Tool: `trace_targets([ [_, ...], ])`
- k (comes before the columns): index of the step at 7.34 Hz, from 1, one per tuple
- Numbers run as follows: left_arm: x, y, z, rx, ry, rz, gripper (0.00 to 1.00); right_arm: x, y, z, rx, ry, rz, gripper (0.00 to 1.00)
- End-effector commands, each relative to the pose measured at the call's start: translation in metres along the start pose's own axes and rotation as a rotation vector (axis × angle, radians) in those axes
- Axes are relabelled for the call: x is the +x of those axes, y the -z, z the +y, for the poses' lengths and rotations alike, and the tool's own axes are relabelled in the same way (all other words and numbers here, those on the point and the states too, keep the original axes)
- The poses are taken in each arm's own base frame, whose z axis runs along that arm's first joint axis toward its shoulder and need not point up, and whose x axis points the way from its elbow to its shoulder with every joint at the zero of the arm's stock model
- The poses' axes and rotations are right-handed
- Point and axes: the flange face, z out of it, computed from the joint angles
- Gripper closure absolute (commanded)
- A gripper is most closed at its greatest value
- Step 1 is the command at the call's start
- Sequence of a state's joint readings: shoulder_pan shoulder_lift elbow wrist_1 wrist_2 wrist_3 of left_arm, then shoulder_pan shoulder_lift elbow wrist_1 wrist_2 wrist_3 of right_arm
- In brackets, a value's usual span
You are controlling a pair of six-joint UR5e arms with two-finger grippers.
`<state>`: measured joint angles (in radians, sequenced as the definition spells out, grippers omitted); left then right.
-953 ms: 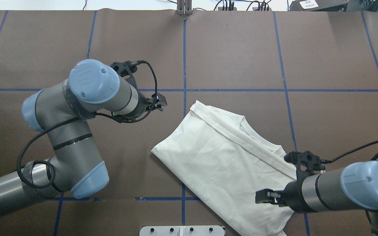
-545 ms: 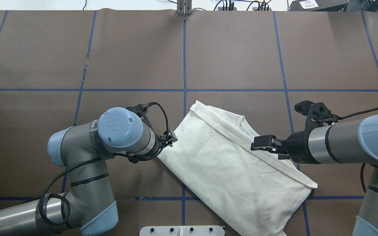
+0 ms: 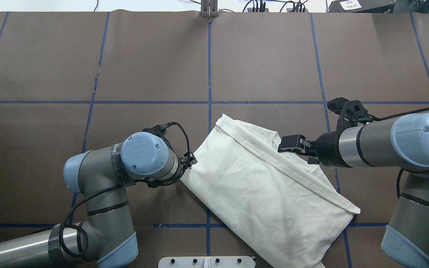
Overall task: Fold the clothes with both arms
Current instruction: 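Grasp the bundle with both grippers from opposite sides, then rotate the bundle upright with the left gripper while the right gripper holds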
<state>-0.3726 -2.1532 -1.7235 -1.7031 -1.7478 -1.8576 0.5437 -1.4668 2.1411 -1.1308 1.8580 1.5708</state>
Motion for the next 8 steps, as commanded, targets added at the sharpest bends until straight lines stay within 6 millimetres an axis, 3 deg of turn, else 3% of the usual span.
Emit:
trace_targets([
  [1,0.001,-0.003,-0.006,0.014,0.008,-0.002,0.32,-0.001,0.0,-0.001,0.003,0.0,-0.002,0.0],
  [3,0.001,-0.006,-0.01,0.018,0.011,-0.003,0.53,-0.001,0.0,-0.001,0.003,-0.001,-0.002,0.0],
  [5,0.0,-0.01,-0.013,0.037,0.002,-0.004,0.93,-0.001,-0.001,-0.001,0.004,0.0,-0.001,0.0],
  [6,0.001,-0.009,-0.016,0.04,0.001,-0.003,1.0,-0.001,-0.001,-0.001,0.004,-0.002,-0.001,0.0],
  [8,0.006,0.002,-0.044,0.067,-0.033,0.02,1.0,0.0,-0.001,-0.001,0.004,-0.002,0.001,0.0],
])
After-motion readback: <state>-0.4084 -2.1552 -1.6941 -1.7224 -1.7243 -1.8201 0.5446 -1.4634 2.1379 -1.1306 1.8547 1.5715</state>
